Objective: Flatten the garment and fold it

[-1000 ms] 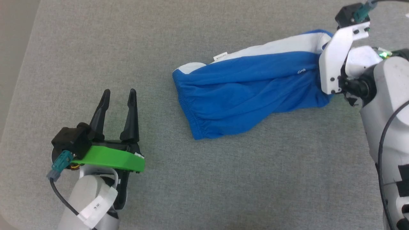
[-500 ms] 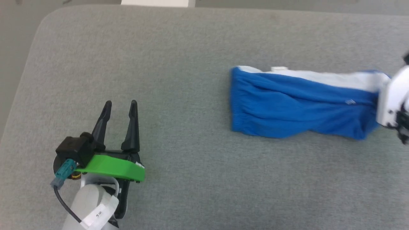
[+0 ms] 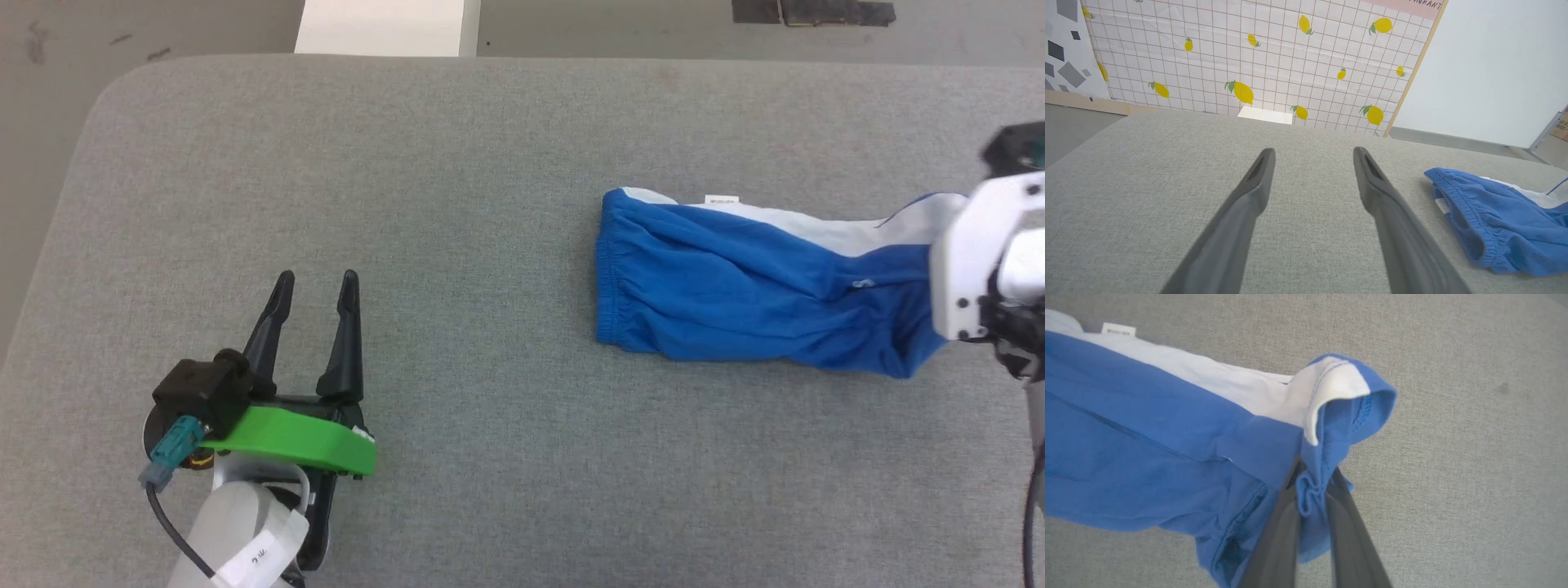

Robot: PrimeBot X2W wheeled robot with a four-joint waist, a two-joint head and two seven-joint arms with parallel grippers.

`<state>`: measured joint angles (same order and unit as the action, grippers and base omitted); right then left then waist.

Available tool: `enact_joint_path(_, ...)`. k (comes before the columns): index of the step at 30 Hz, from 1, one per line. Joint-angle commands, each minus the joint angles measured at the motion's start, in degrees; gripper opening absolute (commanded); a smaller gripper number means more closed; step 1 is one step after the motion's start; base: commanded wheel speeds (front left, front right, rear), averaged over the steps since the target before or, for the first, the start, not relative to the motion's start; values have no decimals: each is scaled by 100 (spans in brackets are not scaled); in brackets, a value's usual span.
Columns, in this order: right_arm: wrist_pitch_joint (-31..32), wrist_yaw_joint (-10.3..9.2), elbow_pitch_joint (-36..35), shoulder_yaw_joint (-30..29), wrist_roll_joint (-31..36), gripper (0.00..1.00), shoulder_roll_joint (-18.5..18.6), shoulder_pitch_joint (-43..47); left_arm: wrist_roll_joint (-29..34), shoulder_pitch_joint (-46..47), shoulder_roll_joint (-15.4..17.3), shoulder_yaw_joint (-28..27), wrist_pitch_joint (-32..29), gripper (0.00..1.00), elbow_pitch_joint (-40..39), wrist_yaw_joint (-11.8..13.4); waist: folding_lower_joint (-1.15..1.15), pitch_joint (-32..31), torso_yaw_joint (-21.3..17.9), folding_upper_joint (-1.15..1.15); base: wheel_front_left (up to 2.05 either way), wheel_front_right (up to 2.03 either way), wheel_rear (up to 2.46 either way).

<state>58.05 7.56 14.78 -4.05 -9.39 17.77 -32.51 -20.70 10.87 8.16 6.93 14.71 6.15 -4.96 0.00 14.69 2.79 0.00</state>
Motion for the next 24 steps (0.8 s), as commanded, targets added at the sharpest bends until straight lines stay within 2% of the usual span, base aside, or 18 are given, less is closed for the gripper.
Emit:
enact_joint_path(1,139,-8,-162,152,-105,0,32,59,-36,-59,23,10,4,100,8,22,0,-28,-8,0,0,0,0)
enact_joint_path(6,542,-8,-659,904,-407,0,100,-30,-63,-63,18,35,-3,100,-6,40,0,-57,6,0,0,0,0)
enact_joint_path(11,608,-8,-745,1513,-638,0,0,-206,-92,-34,12,65,-2,100,-33,37,0,11,98,0,0,0,0)
enact_joint_path(24,-136,-8,492,2504,-655,0,-698,-1088,-162,89,-10,74,13,100,-7,15,0,339,415,0,0,0,0)
